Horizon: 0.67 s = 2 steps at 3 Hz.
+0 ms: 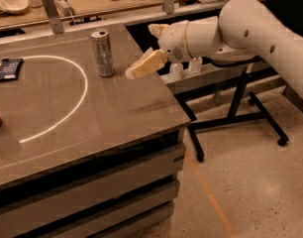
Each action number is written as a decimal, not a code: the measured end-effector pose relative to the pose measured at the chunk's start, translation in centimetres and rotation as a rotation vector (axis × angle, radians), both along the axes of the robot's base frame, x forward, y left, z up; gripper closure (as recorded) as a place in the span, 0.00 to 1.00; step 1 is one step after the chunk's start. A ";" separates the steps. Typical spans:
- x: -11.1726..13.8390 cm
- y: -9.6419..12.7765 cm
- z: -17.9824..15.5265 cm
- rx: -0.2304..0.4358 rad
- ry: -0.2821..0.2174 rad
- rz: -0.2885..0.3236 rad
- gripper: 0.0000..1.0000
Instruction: Move redbull can near rxbar blueberry
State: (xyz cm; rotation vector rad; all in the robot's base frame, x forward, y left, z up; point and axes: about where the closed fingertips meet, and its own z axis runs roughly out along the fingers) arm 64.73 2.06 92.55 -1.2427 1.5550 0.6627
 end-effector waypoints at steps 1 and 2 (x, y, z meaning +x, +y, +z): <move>2.0 1.8 -0.6 0.074 -0.006 0.016 0.00; 3.3 3.3 -1.1 0.107 -0.010 0.029 0.00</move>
Offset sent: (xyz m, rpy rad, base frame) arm 0.0505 0.0455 -0.0163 0.1436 -0.0168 0.0333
